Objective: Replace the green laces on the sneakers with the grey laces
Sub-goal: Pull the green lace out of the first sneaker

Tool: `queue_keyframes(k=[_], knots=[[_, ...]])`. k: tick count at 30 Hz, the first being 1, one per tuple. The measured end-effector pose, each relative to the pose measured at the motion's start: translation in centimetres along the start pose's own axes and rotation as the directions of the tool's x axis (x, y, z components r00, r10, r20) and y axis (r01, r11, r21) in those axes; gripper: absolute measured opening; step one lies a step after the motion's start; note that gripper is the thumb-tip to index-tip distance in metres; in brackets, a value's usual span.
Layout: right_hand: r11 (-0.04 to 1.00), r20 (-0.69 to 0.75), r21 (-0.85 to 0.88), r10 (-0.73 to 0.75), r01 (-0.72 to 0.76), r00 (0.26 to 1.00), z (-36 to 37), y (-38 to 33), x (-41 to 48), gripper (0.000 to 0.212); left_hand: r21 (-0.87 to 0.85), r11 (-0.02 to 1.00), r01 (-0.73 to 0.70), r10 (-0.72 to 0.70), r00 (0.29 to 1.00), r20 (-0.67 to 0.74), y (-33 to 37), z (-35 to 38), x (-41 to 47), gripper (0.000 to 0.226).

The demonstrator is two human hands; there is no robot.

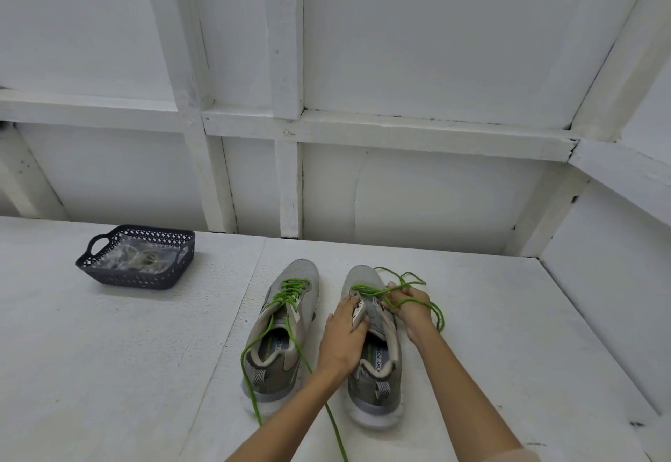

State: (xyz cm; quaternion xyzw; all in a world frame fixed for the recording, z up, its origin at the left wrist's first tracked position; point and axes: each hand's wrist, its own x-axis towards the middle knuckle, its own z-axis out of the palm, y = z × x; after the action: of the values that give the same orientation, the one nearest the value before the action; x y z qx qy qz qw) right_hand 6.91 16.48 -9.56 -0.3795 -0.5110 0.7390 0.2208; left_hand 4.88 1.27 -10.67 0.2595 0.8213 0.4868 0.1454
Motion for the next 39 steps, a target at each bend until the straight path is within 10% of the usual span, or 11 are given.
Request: queue_keyframes(k=[19,28,32,39], knots=[[0.998,-0.072,-0.059,0.015,-0.020,0.997,-0.9,-0.8,0.0,0.021,-0.003,1.000,0.027,-0.027,1.000,0.013,0.3,-0.2,-0.3,0.050],[0.768,0.016,-0.593,0.314,-0.244,0.949,-4.0,-1.3,-1.7,0.036,0.019,0.999,-0.037,0.037,0.999,0.012,0.0,-1.0,-0.2,0.060],[0.868,0.074,-0.491,0.120,-0.069,0.990,-3.0,0.2,-2.6,0.022,-0.030,0.999,-0.013,0.010,0.996,-0.085,0.8,-2.2,1.7,0.057],[0.914,0.296,-0.405,0.097,0.032,0.950,-0.9,2.3,-4.6,0.057,0.419,0.907,-0.048,0.033,0.999,0.043,0.9,-2.7,5.9,0.034]])
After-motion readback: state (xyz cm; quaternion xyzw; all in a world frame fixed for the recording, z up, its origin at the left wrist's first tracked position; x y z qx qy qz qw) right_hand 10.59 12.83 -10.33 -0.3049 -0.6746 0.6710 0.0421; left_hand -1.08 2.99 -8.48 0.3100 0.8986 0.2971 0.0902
